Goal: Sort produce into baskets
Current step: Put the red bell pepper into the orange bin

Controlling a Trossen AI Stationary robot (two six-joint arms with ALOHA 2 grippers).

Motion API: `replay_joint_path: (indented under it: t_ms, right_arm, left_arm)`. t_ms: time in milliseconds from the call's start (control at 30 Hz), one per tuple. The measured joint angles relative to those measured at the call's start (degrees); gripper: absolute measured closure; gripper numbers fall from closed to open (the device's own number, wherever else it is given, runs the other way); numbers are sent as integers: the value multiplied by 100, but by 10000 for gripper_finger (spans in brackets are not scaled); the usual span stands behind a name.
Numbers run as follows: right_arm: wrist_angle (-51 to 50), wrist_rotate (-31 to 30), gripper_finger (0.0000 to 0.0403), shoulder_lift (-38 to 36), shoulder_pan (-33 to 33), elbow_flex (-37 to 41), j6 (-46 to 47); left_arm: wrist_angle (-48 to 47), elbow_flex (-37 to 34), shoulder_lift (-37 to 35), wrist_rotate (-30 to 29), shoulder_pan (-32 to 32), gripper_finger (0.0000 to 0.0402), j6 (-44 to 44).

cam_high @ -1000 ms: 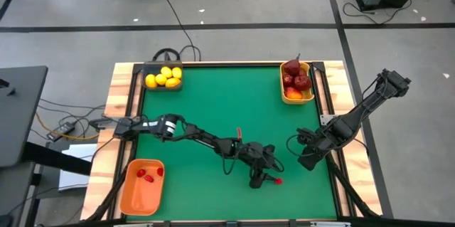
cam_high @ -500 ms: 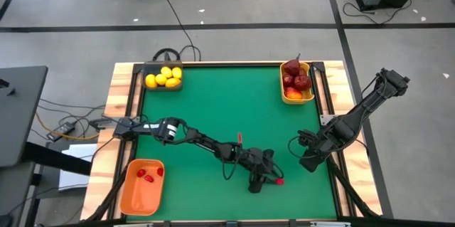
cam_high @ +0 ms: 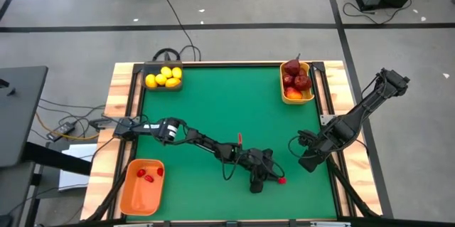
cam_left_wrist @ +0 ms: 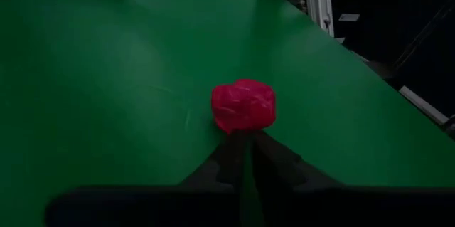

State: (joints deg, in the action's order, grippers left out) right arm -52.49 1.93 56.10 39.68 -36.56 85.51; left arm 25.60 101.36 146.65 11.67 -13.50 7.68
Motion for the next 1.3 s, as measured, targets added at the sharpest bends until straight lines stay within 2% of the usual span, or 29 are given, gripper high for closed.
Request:
replay_joint_path:
  t_ms: [133,400,467,567,700,833,1167,1300]
  right_arm:
    - [13,58,302,0,0,0,51]
    - [15,118,302,0,0,0,75]
    - [17,127,302,0,0,0,134]
    - [53,285,302,2,0,0,156]
    - [68,585,302,3,0,0,211]
    - [68,815,302,4,0,2,321]
    - [31,918,302,4,0,2,300]
    - [15,811,302,4,0,2,292]
  left_arm:
    - [41,-7,2,-9,-2,311,-22]
    - [598,-22,31,-307,-46,153,-363]
    - [835,34,99,-307,-82,126,-628]
    - [847,224,289,-295,-129,108,-817]
    - [816,721,672,-285,-118,110,-922]
    - [835,1205,999,-407,-108,131,-850]
    - [660,1319,1082,-440,-114,250,-853]
    - [633,1322,1082,-440,-95,275,-787]
